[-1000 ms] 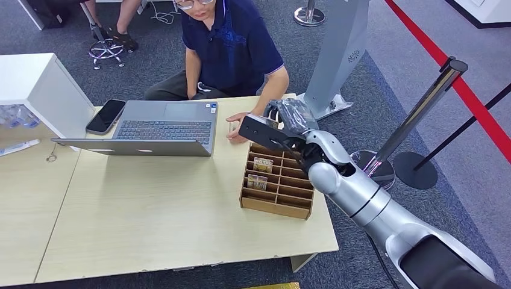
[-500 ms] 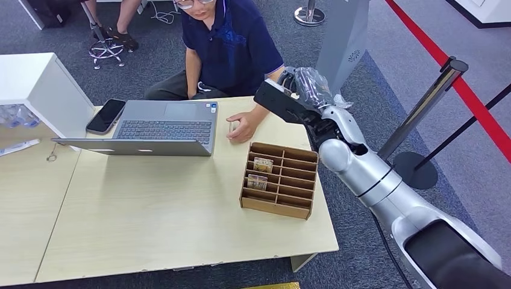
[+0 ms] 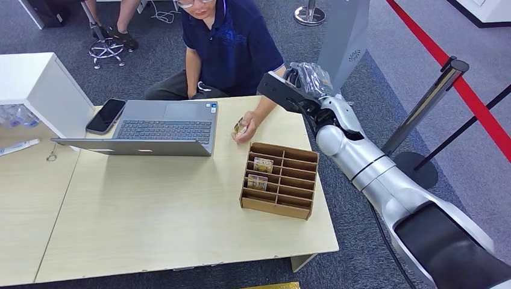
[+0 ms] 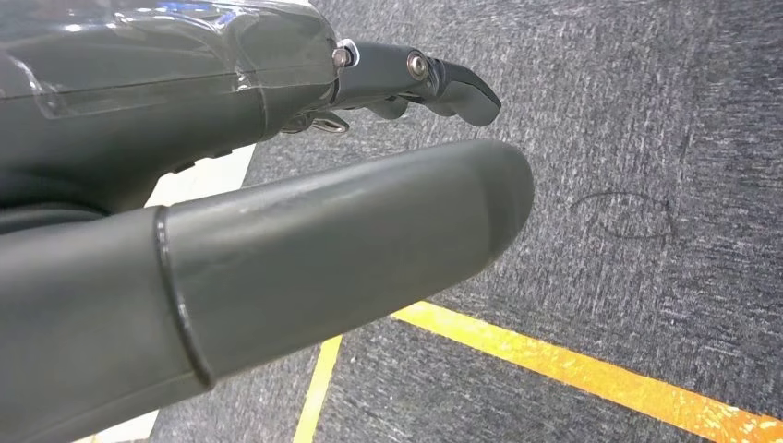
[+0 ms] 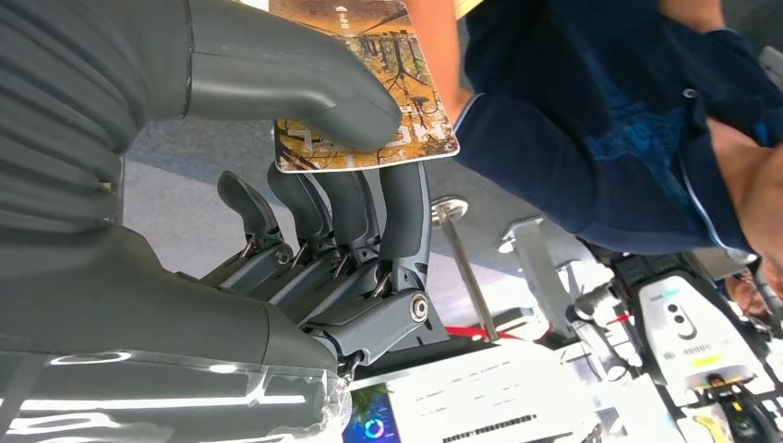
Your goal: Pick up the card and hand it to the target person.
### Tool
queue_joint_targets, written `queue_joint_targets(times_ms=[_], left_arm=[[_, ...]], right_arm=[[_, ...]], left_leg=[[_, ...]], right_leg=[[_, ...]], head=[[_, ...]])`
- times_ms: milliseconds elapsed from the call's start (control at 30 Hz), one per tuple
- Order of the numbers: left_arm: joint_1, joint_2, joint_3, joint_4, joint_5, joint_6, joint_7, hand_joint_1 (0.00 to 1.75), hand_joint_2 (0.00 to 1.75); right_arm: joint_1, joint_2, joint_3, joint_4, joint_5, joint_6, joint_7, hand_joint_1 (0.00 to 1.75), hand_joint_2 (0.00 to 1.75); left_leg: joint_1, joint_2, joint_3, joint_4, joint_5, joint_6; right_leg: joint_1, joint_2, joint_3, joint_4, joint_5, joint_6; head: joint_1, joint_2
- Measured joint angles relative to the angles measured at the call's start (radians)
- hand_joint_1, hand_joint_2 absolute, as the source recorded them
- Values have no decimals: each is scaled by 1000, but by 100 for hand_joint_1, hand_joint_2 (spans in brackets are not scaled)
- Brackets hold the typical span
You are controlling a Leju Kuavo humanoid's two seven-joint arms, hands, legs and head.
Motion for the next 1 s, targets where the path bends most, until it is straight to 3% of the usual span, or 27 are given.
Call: queue_joint_targets(times_ms=[233, 600, 633, 733, 767, 1000], left_arm=[[0, 0, -16, 0, -1, -1, 0, 0, 0], [0, 0, -17, 0, -1, -3, 0, 0, 0], [0, 0, -18, 0, -1, -3, 0, 0, 0], [0, 0, -20, 0, 0, -4, 0, 0, 0], [0, 0, -21, 0, 0, -4, 0, 0, 0], [0, 1, -22, 0, 1, -5, 4, 0, 0]], right_arm=[[-8, 52, 23, 139, 10, -54, -60, 147, 175], [-8, 71, 39, 181, 0, -56, -63, 138, 175], [-8, 72, 39, 183, -1, -56, -63, 113, 175], [-7, 74, 39, 189, -4, -55, -63, 10, 175], [-7, 74, 39, 190, -4, -53, -63, 0, 175], [-3, 74, 39, 192, -2, -50, -58, 0, 175]], left_leg=[[0, 0, -1, 0, 0, 0], [0, 0, -1, 0, 0, 0], [0, 0, -1, 0, 0, 0], [0, 0, -1, 0, 0, 0], [0, 0, -1, 0, 0, 0], [0, 0, -1, 0, 0, 0]], right_leg=[[0, 0, -1, 0, 0, 0], [0, 0, -1, 0, 0, 0], [0, 0, -1, 0, 0, 0], [0, 0, -1, 0, 0, 0], [0, 0, -1, 0, 0, 0], [0, 0, -1, 0, 0, 0]], head=[[0, 0], [0, 0], [0, 0], [0, 0], [0, 0], [0, 0]])
